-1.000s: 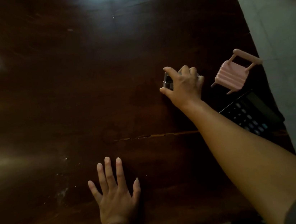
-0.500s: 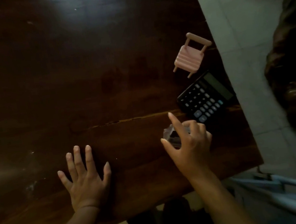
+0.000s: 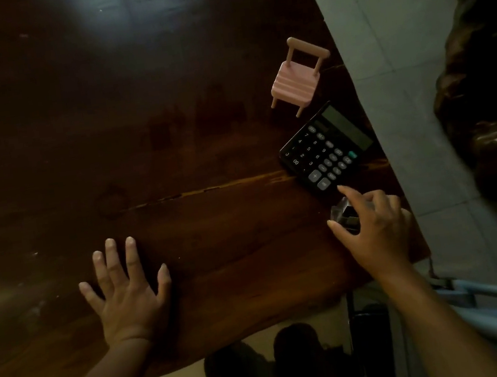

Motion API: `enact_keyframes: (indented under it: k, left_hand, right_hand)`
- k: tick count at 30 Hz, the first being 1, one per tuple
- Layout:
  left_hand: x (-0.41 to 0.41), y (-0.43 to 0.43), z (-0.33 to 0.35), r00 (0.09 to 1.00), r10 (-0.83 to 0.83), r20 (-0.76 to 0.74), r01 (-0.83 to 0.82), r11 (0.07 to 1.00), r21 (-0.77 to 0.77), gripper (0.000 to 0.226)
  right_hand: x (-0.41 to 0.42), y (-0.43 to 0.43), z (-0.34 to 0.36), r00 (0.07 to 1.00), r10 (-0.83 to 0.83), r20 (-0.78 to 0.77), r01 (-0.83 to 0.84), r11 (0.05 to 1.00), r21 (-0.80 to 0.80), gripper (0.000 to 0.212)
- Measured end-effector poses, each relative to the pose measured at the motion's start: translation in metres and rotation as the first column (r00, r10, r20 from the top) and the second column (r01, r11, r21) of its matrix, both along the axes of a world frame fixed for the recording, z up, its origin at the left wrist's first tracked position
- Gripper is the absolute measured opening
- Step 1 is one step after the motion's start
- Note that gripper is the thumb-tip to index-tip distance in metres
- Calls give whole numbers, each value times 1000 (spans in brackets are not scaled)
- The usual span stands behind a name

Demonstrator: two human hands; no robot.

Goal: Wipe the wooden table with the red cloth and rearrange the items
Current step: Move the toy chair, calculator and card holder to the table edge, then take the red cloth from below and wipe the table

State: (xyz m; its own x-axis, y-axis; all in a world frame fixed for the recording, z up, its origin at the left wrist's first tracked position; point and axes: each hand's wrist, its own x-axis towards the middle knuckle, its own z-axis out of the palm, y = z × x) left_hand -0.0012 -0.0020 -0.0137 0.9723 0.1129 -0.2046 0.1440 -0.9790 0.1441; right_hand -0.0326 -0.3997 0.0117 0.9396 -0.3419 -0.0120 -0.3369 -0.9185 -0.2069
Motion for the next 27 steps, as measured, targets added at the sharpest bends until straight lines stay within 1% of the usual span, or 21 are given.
enact_keyframes:
  k: [2,4,8,10,12,14,16,17,18,20,23,25,27]
  left_hand:
    - [-1,-1,0,1000,0,4,0,1000,2,78]
    - [-2,0,0,1000,-3,11,3,1000,3,78]
    - [0,1,1,1000,-13,1,13,1000,15,80]
    - [1,1,3,999,-16,-29,15,1000,-22,82]
    - [5,6,11,994,-13,-107,5,997,-80,83]
    - [24,19,28,969,-45,-244,10,990,-143,83]
    - [46,38,71,906,-38,-422,-103,946,-308,79]
    - [52,47,95,883,-43,-467,-146,921,-361,75]
    - [52,53,119,889,-63,-453,-124,920,-372,72]
    - [43,57,162,935,-124,-334,10,947,-322,64]
    - [20,51,224,973,-195,-120,154,945,-288,59]
    - [7,48,262,971,-238,31,238,940,-244,55]
    - [-8,49,300,946,-275,174,307,931,-199,50]
  right_hand:
    - [-2,-1,0,1000,20,2,-20,1000,-20,71]
    - [-3,0,0,999,31,-17,-31,999,-33,76]
    - [-4,1,9,986,49,-162,-60,996,-59,103]
    - [-6,3,19,986,68,-154,-80,994,-70,110]
    - [-10,21,35,988,103,-117,-112,991,-72,108]
    - [-8,49,54,985,151,-85,-155,987,-35,100]
    - [-10,87,81,975,210,-67,-201,973,117,88]
    - [-10,106,94,971,232,-56,-216,954,207,79]
    - [-9,125,109,967,253,-39,-235,937,260,68]
    - [-7,158,144,955,297,-3,-286,922,261,55]
    - [-4,195,201,935,345,86,-356,905,235,56]
    - [0,210,236,912,388,136,-410,885,221,58]
    - [-1,222,270,893,407,194,-443,870,218,57]
